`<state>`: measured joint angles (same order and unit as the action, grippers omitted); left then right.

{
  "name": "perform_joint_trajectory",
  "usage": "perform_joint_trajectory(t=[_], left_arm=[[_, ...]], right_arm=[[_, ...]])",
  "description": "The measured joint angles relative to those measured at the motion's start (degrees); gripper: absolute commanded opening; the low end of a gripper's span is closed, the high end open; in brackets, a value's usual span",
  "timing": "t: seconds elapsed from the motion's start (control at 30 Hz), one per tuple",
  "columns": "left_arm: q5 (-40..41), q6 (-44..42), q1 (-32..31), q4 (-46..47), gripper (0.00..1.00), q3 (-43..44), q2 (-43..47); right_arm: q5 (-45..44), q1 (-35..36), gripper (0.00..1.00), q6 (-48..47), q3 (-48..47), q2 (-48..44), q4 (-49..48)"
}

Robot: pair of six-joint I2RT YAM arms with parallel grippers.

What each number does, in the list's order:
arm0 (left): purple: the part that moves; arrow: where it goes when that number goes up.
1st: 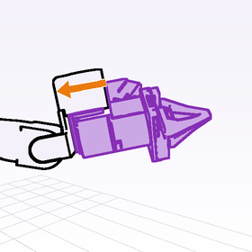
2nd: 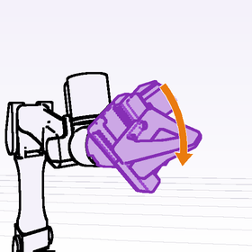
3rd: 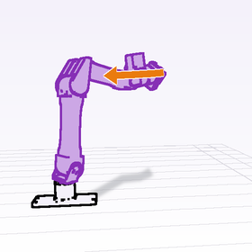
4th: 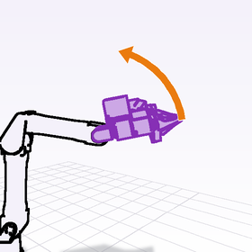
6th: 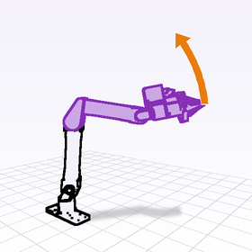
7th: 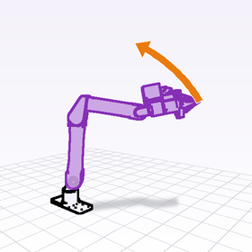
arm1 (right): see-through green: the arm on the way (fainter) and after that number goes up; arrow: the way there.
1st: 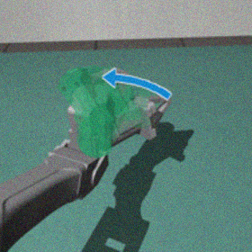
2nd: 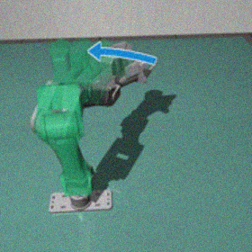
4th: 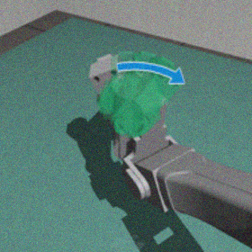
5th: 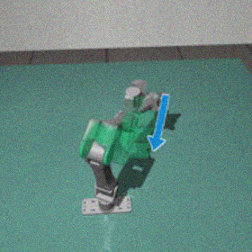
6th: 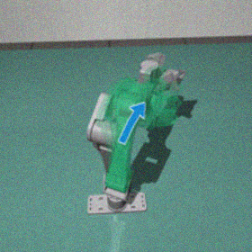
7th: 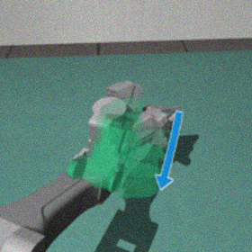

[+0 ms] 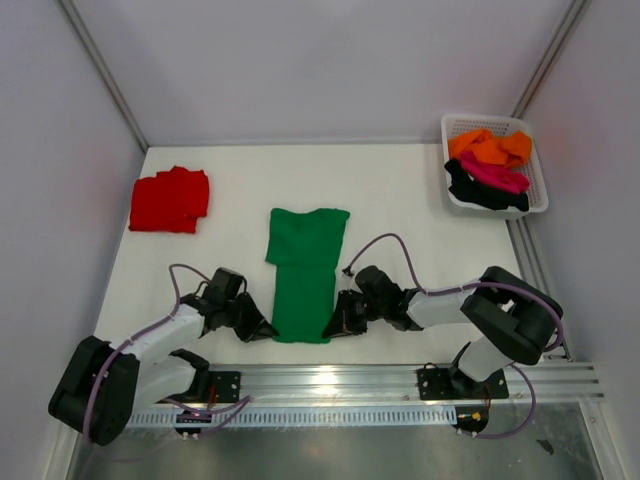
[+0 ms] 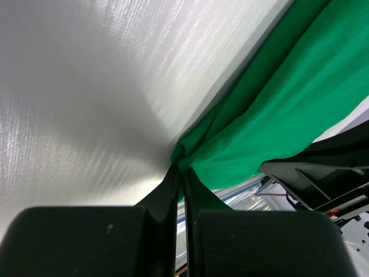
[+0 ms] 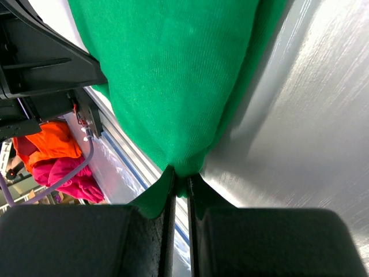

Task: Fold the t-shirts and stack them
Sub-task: Grab one side of the 2/3 rectangular tshirt with both arms, then fold the long partially folded tshirt into a neat square

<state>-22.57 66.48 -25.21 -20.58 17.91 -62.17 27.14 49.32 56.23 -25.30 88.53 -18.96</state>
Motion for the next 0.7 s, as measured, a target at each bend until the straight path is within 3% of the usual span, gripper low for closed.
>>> perform_joint_trajectory(t=[0.37, 0.7], left_arm=[[0.13, -2.71, -0.17, -0.92, 0.00, 2.21, -2.62], [4.42, -7.17, -0.24, -7.85, 0.00, 15.41, -7.13]], right_arm=[[-0.15, -0.07, 0.07, -0.15, -0.09, 0.00, 0.42], [-2.10, -0.83, 0.07, -2.19, -4.52, -0.63, 6.08]])
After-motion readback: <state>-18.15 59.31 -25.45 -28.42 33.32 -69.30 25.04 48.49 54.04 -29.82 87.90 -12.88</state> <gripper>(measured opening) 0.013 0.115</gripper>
